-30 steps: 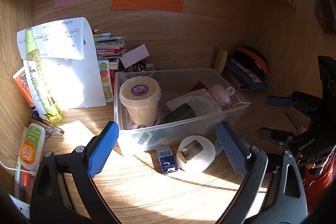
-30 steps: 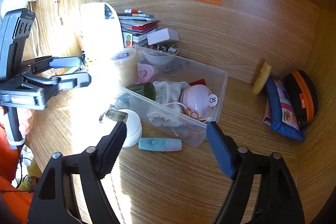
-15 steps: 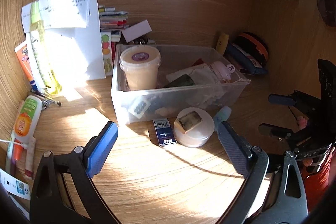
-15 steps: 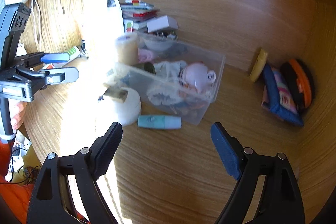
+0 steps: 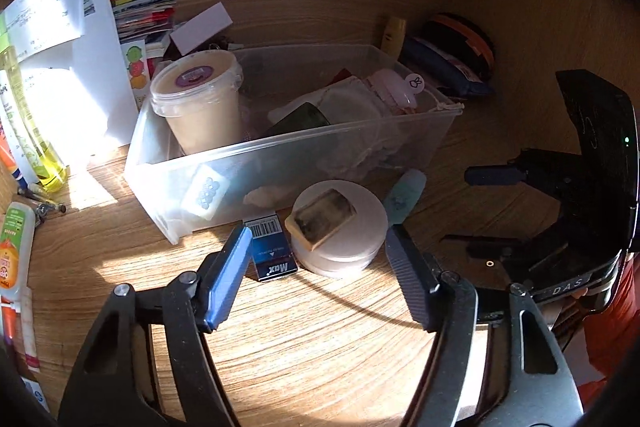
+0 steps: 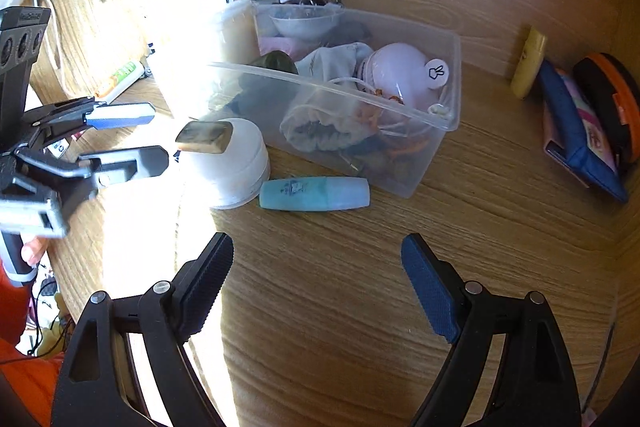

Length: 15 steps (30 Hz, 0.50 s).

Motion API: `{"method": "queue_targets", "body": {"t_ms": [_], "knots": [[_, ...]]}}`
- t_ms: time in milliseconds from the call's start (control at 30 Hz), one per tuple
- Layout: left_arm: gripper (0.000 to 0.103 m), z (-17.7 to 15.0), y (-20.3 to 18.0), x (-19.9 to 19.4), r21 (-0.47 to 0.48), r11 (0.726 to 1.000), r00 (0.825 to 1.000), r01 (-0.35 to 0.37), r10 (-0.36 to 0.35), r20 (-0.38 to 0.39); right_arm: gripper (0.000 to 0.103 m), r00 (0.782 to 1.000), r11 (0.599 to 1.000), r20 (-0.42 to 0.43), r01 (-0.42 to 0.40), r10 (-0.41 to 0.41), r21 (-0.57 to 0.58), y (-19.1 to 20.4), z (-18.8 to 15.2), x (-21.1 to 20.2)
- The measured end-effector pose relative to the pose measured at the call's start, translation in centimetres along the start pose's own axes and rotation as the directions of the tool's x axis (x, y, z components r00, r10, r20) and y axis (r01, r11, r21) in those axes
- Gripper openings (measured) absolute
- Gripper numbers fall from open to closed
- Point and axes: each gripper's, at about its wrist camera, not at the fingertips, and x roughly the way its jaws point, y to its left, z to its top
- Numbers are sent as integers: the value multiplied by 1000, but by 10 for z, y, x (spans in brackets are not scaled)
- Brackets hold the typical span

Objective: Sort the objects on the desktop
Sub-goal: 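Grasp the white round lid with left tool while right tool grasps the blue-green tube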

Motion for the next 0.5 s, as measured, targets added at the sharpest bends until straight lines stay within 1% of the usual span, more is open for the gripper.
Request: {"method": "queue_targets", "body": {"t_ms": [33, 133, 267, 333, 500], "knots": [[62, 1, -1, 3, 6, 1000, 1000, 3, -3, -7, 84, 1000, 1000, -9, -5, 5, 1, -1, 2, 3], [59, 4, -3, 11, 15, 1000, 1000, 10, -10, -20, 84, 999, 1000, -42, 1, -1, 1, -4, 8, 13], [55, 6, -1, 21, 13, 1000, 1000, 9, -8, -30, 84, 999, 1000, -54, -2, 1, -13, -4, 14, 21], [49, 6, 2, 25, 2, 1000, 999, 19, -19, -39, 84, 998, 1000, -59, -5, 4, -25, -2, 17, 24], [48, 5, 10, 27, -35, 998, 998, 59, -60, -27, 84, 998, 998, -66, 11, -15, -59, 3, 21, 31]]}}
